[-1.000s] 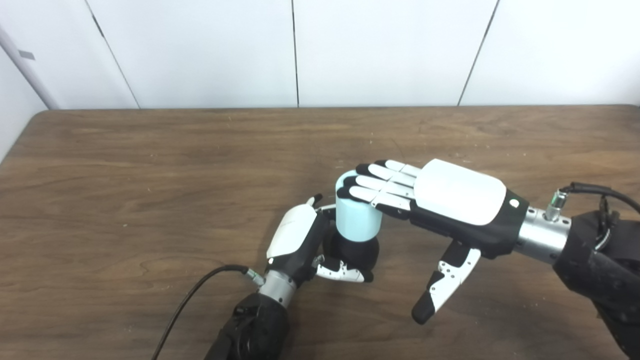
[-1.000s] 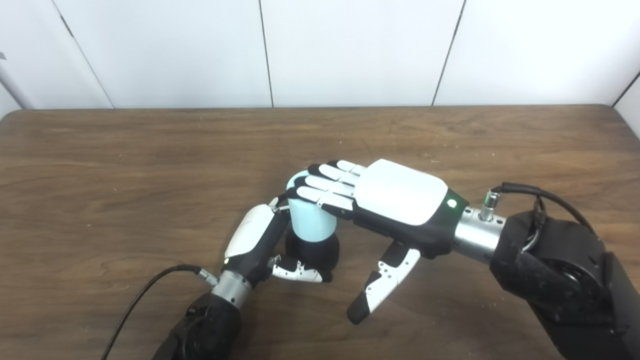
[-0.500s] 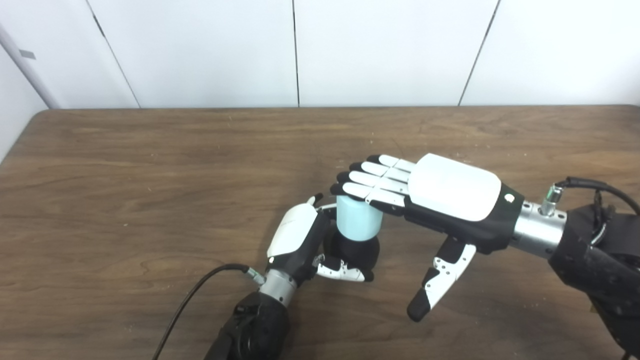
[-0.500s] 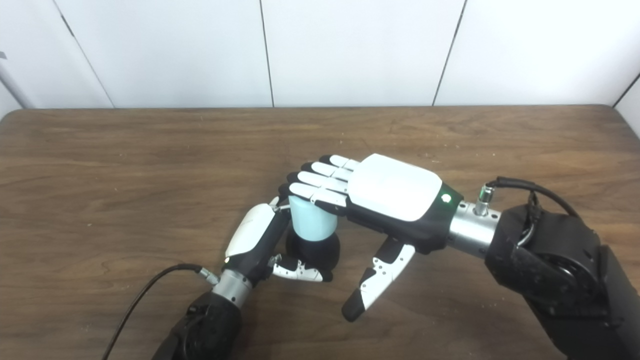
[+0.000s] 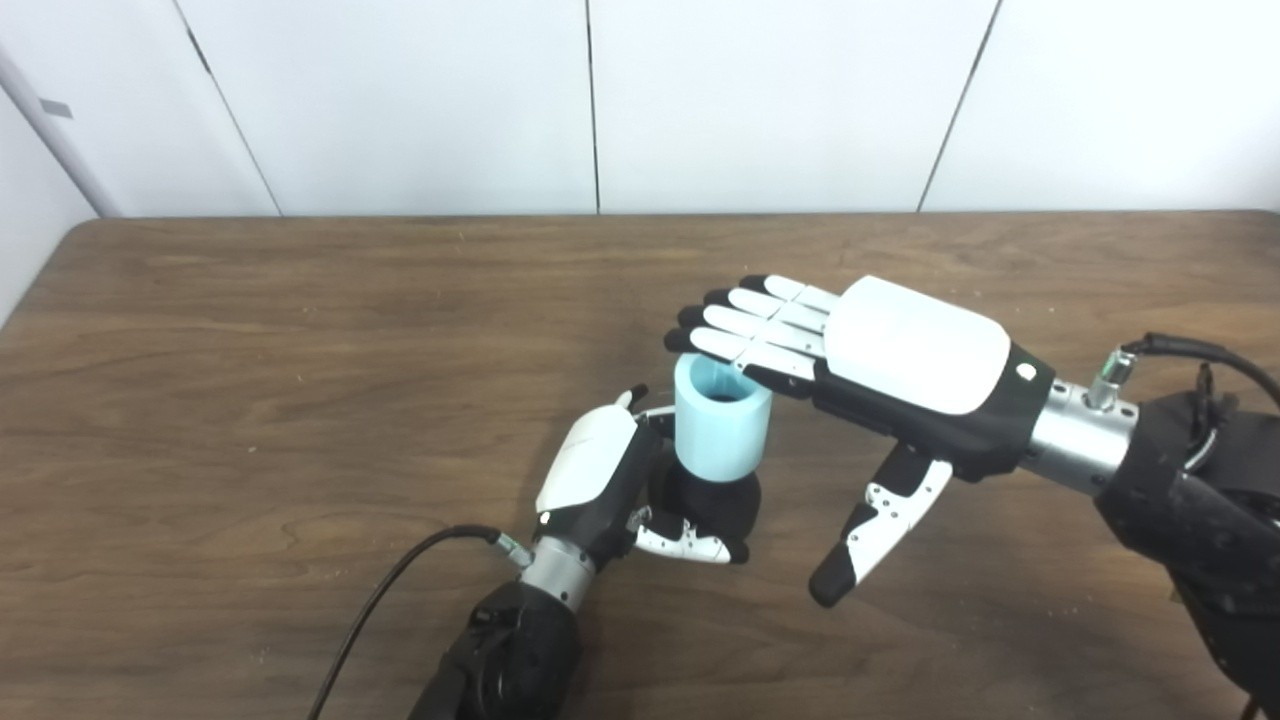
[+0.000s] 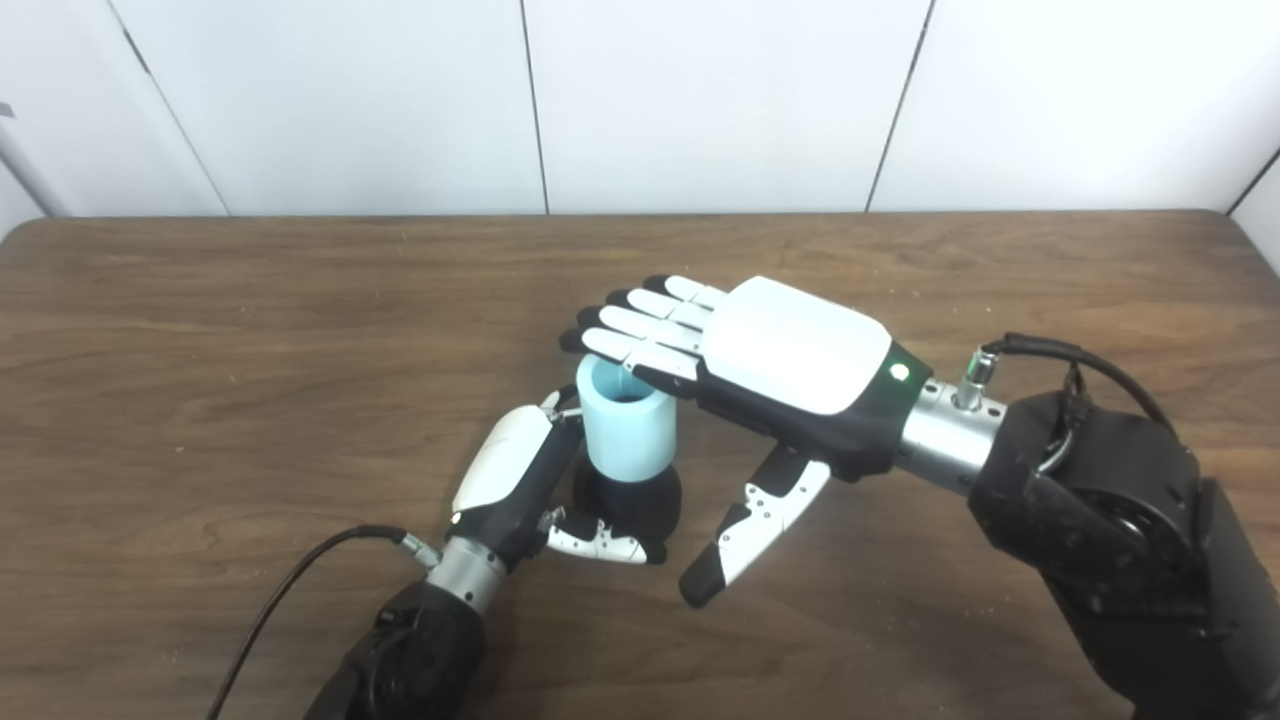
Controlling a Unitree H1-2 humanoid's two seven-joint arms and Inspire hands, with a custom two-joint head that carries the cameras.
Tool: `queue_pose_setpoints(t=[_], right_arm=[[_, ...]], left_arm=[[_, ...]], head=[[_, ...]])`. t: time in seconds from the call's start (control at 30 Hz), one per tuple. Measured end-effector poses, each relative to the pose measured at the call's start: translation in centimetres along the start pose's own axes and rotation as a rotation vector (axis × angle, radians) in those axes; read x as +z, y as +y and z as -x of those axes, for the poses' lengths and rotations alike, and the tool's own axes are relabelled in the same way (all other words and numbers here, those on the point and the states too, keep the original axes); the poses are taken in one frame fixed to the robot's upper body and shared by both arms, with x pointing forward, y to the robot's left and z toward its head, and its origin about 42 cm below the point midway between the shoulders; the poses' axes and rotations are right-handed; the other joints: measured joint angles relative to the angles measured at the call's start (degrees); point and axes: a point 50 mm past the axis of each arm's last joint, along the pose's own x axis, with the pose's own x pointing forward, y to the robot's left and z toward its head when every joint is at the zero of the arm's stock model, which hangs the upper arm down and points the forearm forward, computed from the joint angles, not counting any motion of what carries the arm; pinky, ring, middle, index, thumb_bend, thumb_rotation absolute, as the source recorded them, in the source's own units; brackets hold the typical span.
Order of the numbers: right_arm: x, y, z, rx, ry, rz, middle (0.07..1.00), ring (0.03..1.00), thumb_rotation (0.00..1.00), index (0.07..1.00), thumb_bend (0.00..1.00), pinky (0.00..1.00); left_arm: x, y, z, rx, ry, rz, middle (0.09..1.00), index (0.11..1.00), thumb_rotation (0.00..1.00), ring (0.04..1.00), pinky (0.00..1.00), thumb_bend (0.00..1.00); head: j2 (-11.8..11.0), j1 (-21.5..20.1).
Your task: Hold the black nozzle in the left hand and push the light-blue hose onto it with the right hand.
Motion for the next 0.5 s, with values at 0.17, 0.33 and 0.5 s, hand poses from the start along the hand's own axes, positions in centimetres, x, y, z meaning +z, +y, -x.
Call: queue_pose_setpoints(t=[0.17,0.33,0.5], right_arm=[[-0.09,0.19,0.05,0.010,0.016,-0.015,1.000,1.000,1.00,0.989,0.75,1.00],[0.09,0.43,-0.11,0.020,0.008,-0.016,1.000,1.000,1.00,0.981,0.76,1.00],[0.04,0.60,-0.23,0.028,0.003,-0.019,1.000,1.000,1.00,0.981,0.76,1.00]], left_arm=[[-0.04,0.00,0.02,0.000,0.001,0.004,0.511,0.477,0.00,0.706,1.00,0.52],[-0.02,-0.01,0.02,-0.001,0.001,0.002,0.535,0.457,0.00,0.708,1.00,0.52],[0.00,0.00,0.00,0.000,0.000,0.000,0.540,0.451,0.00,0.708,1.00,0.51]], head=[[0.1,-0.2],[0.2,-0.1],[0.3,0.1]])
